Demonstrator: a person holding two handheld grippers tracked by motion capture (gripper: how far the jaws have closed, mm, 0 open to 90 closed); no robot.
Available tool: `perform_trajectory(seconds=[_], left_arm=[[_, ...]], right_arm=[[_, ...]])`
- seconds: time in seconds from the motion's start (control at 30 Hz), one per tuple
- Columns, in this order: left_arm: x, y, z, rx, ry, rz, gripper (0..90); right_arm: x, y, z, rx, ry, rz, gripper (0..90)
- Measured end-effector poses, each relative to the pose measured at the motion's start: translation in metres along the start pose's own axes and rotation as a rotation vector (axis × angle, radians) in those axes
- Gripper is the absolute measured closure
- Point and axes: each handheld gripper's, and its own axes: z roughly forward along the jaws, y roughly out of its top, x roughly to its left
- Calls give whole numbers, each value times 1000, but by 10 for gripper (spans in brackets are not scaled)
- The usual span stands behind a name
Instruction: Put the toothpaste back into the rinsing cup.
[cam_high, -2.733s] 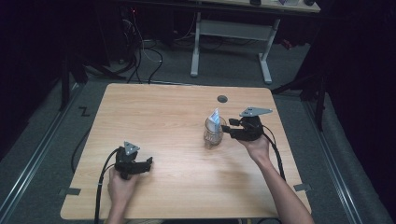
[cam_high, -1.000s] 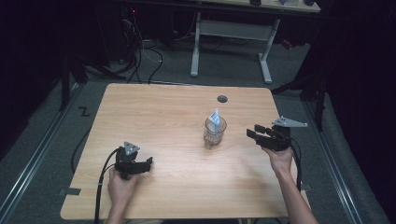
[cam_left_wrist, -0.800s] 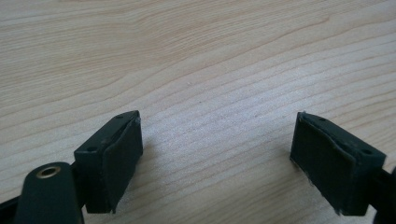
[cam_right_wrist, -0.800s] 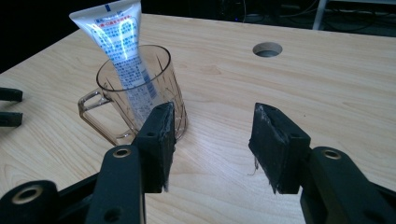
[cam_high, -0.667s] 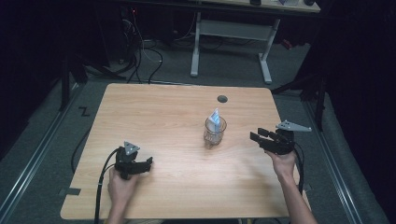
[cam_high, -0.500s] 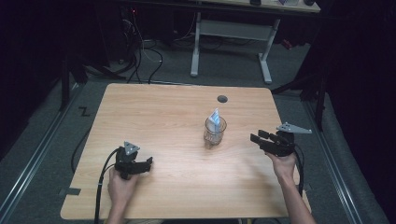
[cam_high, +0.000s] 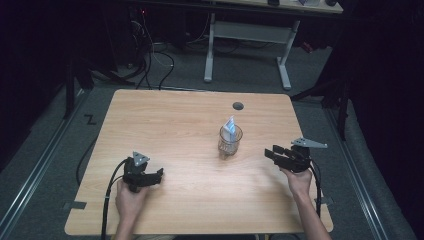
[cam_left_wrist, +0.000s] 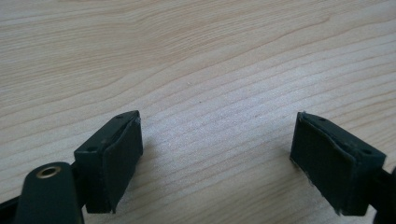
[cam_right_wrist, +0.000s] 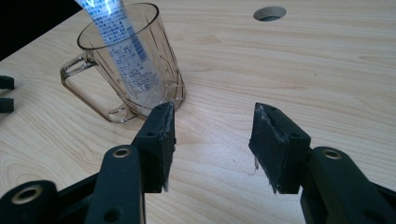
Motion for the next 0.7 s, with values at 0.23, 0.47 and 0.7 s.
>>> perform_trajectory(seconds=[0.23, 0.47, 0.7], left_arm=[[0, 0, 0, 0, 0, 0, 168], [0, 0, 0, 0, 0, 0, 168], [0, 0, 0, 0, 0, 0, 168]], right_arm=[[1, -8, 9, 26, -21, -4, 497], [-1, -13, 17, 62, -43, -4, 497], [-2, -16, 26, 85, -62, -8, 496]])
